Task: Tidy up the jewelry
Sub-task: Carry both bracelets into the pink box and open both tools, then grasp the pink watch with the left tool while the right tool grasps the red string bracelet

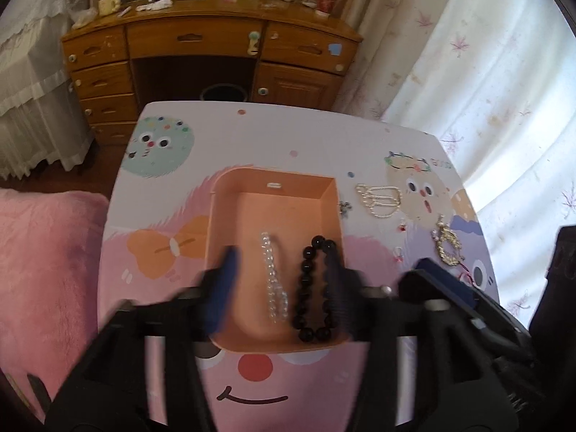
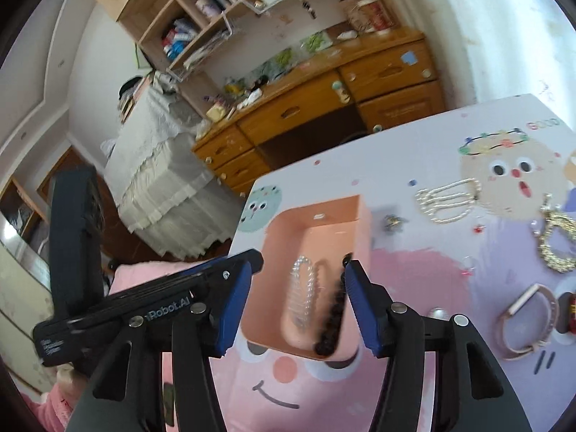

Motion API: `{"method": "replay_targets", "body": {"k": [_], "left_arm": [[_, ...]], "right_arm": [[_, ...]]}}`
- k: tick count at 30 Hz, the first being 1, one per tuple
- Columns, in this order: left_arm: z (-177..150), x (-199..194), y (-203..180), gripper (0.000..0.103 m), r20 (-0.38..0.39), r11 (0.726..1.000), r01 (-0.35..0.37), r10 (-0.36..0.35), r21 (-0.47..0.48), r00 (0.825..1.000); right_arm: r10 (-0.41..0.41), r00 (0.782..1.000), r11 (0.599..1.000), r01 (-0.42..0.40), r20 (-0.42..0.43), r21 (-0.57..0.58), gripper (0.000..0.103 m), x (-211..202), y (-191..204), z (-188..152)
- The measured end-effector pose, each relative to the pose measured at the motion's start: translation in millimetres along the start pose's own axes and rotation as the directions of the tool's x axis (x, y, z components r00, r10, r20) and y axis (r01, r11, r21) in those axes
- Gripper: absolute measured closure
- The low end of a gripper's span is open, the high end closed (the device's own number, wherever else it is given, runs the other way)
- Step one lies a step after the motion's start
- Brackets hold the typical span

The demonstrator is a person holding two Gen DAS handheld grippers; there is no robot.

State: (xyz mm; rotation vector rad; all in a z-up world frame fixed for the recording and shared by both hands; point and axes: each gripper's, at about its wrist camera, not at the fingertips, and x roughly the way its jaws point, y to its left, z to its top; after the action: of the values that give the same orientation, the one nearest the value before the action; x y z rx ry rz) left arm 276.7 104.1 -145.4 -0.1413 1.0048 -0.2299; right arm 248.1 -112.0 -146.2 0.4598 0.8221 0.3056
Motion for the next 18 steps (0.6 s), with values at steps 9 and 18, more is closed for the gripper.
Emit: {"method": "replay_targets", "body": {"k": [9,18], "left_arm": [[-25,0,-10,0.033,-0.021,0.997,0.004,-0.005,-0.075,1.0],[-56,2,-68,0.031,-0.03,0.981,0.096,-0.102,-0.169,0.994]], "right_arm": [[-0.144,0.989,0.989,0.145,-0.043,0.019,0.032,-36,-76,-18],[-0.327,0.94,0.937,0.31,-0.094,-0.159,0.027,-81,-146,-43]]}}
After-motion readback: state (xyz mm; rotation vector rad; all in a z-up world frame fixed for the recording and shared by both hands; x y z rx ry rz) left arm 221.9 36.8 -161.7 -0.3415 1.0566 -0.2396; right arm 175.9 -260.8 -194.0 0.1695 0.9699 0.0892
